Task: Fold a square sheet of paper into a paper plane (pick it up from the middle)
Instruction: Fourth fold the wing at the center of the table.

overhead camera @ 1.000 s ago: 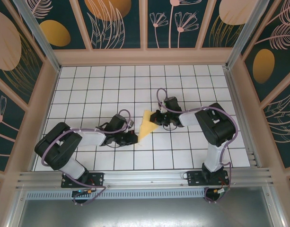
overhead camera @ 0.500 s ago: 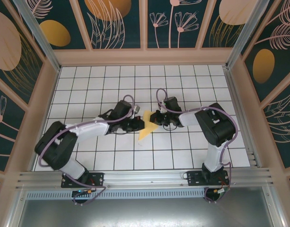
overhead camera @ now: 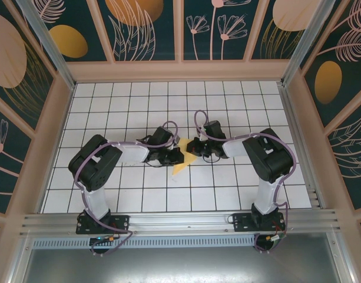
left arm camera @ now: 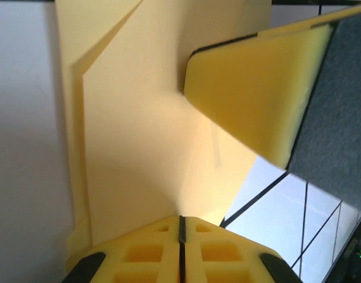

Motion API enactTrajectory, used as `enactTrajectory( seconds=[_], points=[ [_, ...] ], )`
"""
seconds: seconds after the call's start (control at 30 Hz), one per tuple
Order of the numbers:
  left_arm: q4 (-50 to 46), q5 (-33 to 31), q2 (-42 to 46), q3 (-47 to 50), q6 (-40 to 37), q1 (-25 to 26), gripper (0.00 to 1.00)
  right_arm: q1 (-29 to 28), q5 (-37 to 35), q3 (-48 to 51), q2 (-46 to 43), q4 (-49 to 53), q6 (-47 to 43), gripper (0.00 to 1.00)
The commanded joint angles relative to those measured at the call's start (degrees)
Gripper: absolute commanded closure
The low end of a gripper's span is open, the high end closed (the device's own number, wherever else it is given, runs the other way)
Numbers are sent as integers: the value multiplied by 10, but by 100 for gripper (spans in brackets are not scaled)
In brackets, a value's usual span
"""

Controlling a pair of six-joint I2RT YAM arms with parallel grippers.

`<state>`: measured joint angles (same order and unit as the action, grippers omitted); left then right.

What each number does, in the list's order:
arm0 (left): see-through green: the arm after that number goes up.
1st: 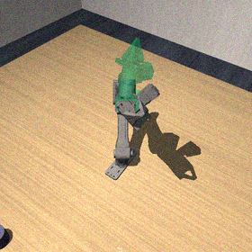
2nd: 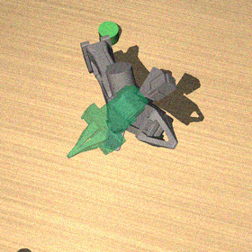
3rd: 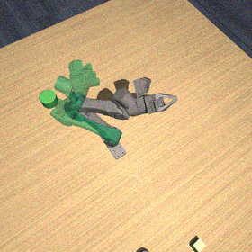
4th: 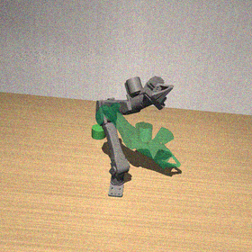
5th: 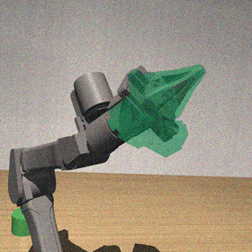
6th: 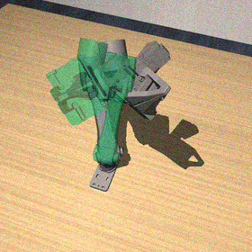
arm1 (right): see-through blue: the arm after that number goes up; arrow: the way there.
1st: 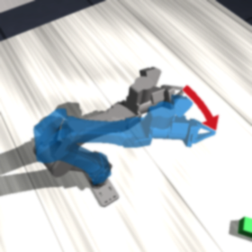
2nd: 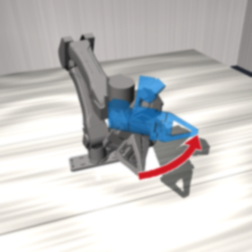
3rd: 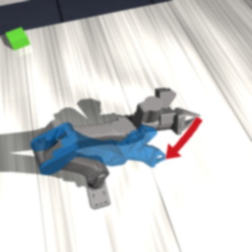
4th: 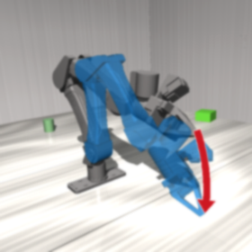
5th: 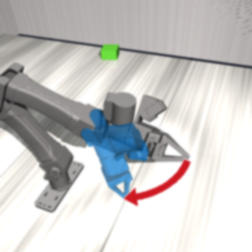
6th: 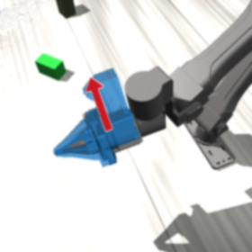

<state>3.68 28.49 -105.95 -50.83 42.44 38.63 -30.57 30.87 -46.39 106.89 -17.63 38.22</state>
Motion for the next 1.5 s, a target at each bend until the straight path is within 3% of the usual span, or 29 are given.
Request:
enactTrajectory(
  seconds=[0.0, 0.27, 0.47, 0.63, 0.87, 0.97, 1.07, 1.2, 1.47],
  points=[
    [-77, -6, 15, 47, -31, 0, 90, -5, -48, 10, 17, 54, -16, 98],
    [-68, 1, 118, 162, -8, 0, 89, -5, -47, 13, 16, 52, -22, 98],
    [-85, -1, 195, 149, -6, 0, 90, -5, -32, 6, 14, 64, -46, 98],
    [-114, -59, 235, 110, -2, -1, 90, -24, -20, 0, 8, 105, -120, 97],
    [-91, -99, 211, 87, 13, -2, 88, -52, 19, -40, 8, 154, -213, 95],
    [-83, -99, 190, 66, 15, -2, 89, -52, -2, -69, -2, 175, -212, 95],
    [-69, -98, 176, 51, 16, -2, 86, -51, -19, -76, -38, 179, -198, 92],
    [-69, -99, 149, 26, 6, -1, 84, -44, -36, -59, -101, 172, -148, 80],
    [-89, -128, 101, -14, -4, -1, 84, 7, -63, 28, -158, 141, -40, 74]
  ],
)
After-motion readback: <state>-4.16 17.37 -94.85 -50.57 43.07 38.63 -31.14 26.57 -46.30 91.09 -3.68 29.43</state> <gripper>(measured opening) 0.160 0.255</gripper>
